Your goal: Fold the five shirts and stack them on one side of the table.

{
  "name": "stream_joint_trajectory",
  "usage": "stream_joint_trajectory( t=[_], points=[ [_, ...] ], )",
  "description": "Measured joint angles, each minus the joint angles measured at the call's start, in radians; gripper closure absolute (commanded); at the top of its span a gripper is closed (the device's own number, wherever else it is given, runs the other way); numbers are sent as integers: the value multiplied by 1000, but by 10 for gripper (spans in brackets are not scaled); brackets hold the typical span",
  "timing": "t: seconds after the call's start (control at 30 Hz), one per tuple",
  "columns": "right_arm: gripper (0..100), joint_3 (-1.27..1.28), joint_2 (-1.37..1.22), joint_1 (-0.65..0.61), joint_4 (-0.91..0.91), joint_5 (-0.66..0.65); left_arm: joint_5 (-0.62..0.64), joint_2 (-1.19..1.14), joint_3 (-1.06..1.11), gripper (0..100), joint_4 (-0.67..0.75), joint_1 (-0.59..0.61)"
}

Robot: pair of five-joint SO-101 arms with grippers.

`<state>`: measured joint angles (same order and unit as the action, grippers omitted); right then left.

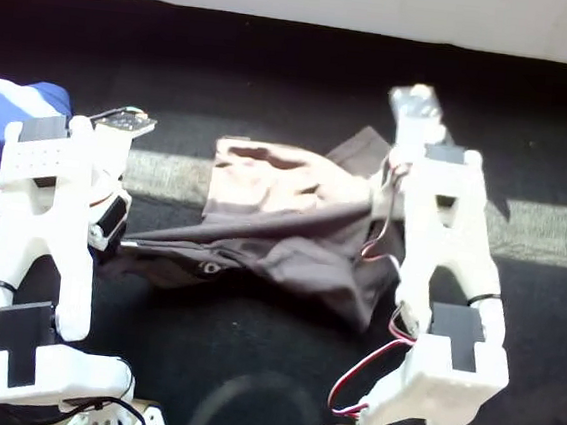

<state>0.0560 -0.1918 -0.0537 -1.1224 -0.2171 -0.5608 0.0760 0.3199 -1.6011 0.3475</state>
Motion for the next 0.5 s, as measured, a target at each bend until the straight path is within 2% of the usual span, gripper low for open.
stream_joint_trajectory(
  t=[0.13,0.3,0.5],
  points=[
    [964,-95,-41,12,29,0,0,0,0,991,0,0],
    [765,-104,-94,26,-25,3,0,0,0,991,0,0],
    [796,-117,-40,61,-166,3,0,0,0,991,0,0]
  ],
)
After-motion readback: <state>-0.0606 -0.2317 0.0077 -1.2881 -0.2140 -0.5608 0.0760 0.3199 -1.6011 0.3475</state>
